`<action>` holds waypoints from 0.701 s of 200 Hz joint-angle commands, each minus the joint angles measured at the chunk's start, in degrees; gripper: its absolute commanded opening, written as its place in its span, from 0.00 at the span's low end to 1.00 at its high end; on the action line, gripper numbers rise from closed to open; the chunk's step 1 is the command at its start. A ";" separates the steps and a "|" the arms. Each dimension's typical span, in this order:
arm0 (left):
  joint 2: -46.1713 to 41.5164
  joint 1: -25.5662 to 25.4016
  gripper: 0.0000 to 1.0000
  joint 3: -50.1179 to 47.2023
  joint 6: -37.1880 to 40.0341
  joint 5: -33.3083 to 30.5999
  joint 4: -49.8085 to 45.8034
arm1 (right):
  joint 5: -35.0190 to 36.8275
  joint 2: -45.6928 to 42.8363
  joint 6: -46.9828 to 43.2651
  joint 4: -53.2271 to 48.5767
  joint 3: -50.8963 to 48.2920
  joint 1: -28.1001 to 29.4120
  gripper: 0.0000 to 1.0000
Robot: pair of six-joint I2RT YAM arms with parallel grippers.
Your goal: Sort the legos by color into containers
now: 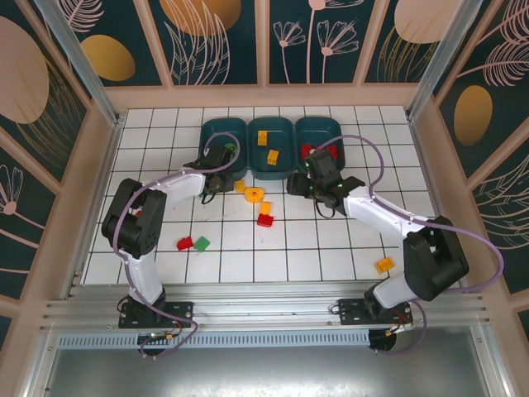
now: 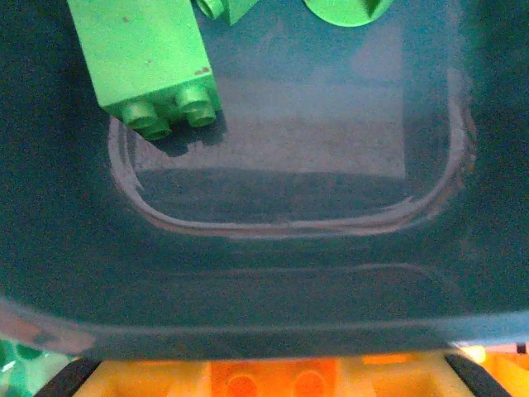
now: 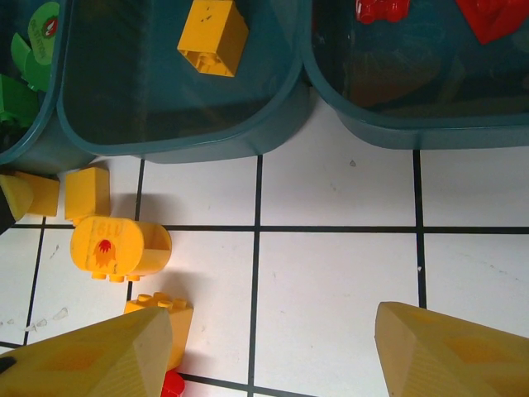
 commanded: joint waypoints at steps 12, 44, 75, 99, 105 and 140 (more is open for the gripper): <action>-7.15 -4.02 0.17 0.78 -0.39 0.53 -3.30 | 1.38 -2.84 -0.81 0.31 -1.28 -0.56 0.66; -9.99 -6.28 0.18 7.74 -0.68 2.25 -2.90 | 1.83 -4.00 -0.62 0.76 -2.81 -0.88 0.66; 3.08 -6.35 0.16 23.46 -0.85 9.64 -2.57 | 0.52 -4.89 0.64 1.53 -4.20 -2.45 0.66; 13.34 -6.45 0.15 35.91 -0.61 13.10 -5.58 | 0.58 -7.05 0.98 0.56 -5.11 -2.51 0.66; 14.99 -6.45 0.16 38.08 -0.70 13.48 -5.77 | 0.87 -7.74 0.96 0.18 -5.37 -2.58 0.66; 21.93 -6.45 0.24 47.15 -0.51 15.52 -6.98 | 2.10 -10.95 -0.04 -2.30 -5.86 -2.97 0.66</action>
